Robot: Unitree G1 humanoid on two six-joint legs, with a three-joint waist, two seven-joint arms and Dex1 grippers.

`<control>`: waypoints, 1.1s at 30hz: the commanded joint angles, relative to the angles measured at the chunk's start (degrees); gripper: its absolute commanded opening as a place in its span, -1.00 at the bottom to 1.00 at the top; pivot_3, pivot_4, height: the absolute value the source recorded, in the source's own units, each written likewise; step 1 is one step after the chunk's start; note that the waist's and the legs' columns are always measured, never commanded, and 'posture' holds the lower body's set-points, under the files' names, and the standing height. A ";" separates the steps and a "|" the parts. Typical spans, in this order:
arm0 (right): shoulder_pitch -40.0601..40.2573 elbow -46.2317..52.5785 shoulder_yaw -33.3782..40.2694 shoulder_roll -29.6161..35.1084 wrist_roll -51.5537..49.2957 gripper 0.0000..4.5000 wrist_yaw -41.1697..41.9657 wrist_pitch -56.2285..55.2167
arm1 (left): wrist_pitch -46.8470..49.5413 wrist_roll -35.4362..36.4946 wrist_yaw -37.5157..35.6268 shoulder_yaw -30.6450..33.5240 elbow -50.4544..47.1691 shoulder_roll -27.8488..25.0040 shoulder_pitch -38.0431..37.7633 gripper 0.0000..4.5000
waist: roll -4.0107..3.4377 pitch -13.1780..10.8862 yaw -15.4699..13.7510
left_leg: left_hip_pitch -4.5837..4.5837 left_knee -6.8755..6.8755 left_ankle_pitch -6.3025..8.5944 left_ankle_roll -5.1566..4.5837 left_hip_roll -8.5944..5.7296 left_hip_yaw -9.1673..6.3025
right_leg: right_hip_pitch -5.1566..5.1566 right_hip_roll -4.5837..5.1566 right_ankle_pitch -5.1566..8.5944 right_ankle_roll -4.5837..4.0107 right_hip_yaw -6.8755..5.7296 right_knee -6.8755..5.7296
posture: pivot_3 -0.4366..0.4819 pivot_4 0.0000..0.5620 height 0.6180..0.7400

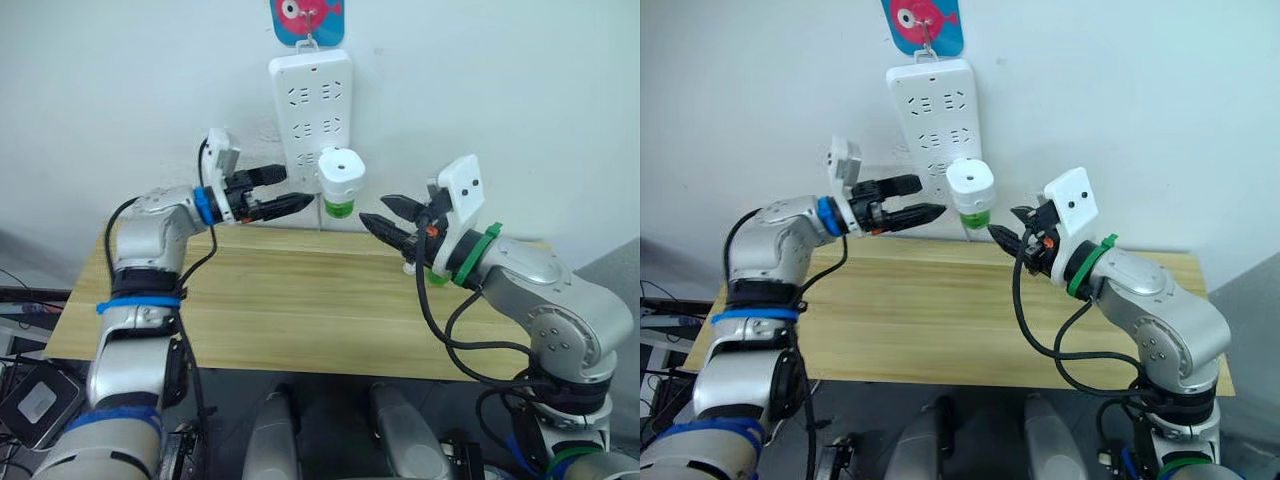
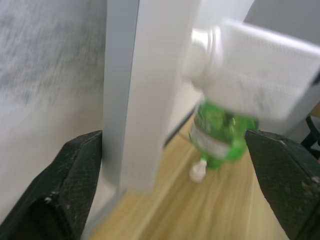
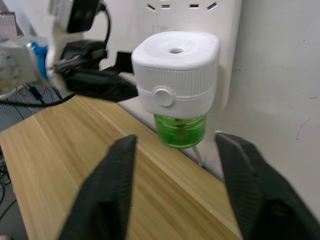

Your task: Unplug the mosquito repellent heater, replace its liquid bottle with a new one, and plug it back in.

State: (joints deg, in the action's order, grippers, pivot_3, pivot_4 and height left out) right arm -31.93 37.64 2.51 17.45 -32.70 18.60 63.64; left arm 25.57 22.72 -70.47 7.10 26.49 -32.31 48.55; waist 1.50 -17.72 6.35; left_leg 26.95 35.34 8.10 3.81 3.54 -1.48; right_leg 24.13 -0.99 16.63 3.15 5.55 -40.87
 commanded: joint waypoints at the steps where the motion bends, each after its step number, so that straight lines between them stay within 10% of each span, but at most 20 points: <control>1: 0.17 -0.55 -3.43 -1.35 0.51 -0.60 0.82 -4.97 | 4.05 3.72 1.67 2.74 -9.82 -2.87 -2.14 1.00 | 0.01 0.01 -0.20 | 0.00 0.00 0.00 0.00 -0.01 0.00 | -0.01 0.00 0.00 0.00 0.00 0.00 | -0.20 -0.11 1.00; 4: -0.86 -4.20 -6.98 -3.22 2.15 -0.97 1.10 -9.11 | 8.06 7.10 3.06 3.19 -19.69 -3.57 -7.16 1.00 | 0.03 0.02 -0.52 | -0.01 0.01 0.00 0.00 -0.02 0.01 | -0.03 0.02 0.00 0.01 0.01 0.01 | -0.16 -0.09 1.00; 12: -4.58 -10.90 -10.07 -6.54 4.24 -0.97 1.62 -14.19 | 15.30 13.95 9.00 4.51 -35.41 -4.58 -13.42 1.00 | 0.05 0.03 -1.71 | -0.02 0.02 -0.07 0.12 -0.01 -0.01 | -0.03 0.03 0.01 0.01 -0.01 0.01 | -0.10 -0.07 1.00; 33: -6.45 -16.51 -11.73 -8.88 10.92 -0.97 -0.66 -18.77 | 14.59 16.06 10.68 3.80 -35.00 -7.97 -14.14 1.00 | 0.05 0.03 -2.14 | -0.05 -0.13 -0.08 0.14 -0.01 0.02 | 0.00 0.02 0.01 -0.01 0.00 0.06 | -0.09 -0.07 1.00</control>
State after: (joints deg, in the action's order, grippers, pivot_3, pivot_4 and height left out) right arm -37.17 19.94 -9.82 8.91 -22.07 18.48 46.55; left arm 41.02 37.96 -59.60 10.46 -7.94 -39.66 33.53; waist 1.55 -17.69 4.20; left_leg 26.90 35.22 8.02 3.95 3.54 -1.46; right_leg 24.14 -0.97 16.64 3.14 5.55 -40.81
